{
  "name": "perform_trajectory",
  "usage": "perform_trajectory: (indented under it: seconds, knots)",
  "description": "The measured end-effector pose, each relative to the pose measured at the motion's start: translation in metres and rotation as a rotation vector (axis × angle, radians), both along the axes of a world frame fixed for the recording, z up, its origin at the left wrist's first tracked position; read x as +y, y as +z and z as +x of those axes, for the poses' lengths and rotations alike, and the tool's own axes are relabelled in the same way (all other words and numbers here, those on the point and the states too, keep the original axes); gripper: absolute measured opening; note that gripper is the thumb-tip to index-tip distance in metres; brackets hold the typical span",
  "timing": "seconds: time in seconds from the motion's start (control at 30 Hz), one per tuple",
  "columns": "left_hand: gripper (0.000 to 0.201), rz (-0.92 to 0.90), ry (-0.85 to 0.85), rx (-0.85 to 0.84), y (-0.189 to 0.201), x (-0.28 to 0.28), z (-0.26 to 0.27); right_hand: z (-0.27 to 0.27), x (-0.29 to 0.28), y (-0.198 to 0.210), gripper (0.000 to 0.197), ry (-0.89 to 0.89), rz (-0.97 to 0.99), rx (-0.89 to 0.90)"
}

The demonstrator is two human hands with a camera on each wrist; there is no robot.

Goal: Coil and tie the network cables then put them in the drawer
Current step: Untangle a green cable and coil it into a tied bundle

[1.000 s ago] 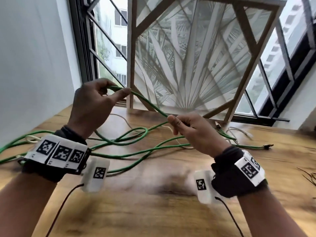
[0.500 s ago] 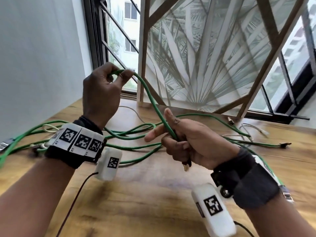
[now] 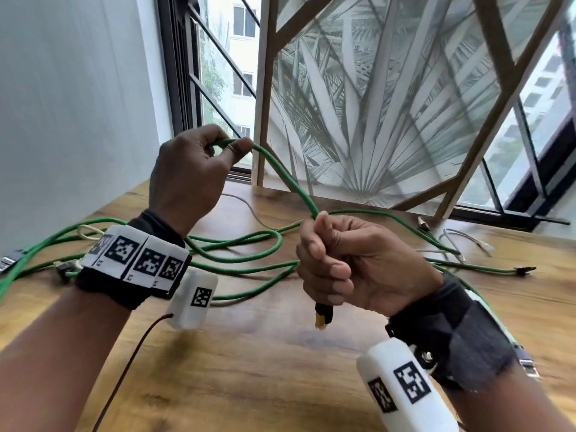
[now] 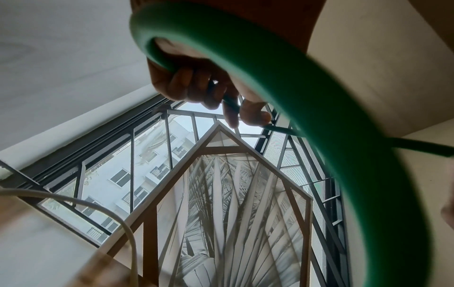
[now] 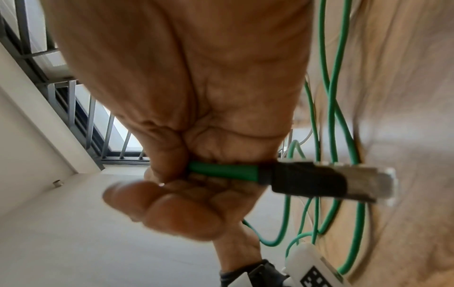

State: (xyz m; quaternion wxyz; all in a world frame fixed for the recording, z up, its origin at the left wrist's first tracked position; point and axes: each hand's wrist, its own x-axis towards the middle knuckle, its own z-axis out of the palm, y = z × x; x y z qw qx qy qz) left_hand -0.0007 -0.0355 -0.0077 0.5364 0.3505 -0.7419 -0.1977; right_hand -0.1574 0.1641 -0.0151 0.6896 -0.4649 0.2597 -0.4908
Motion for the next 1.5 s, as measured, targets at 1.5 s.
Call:
perform_trajectory:
  seconds: [1.5]
  knots:
    - [0.058, -0.344, -0.660, -0.666, -0.019, 0.078, -0.027, -0.049, -0.017, 0.008, 0.019, -0.843, -0.394, -0.356]
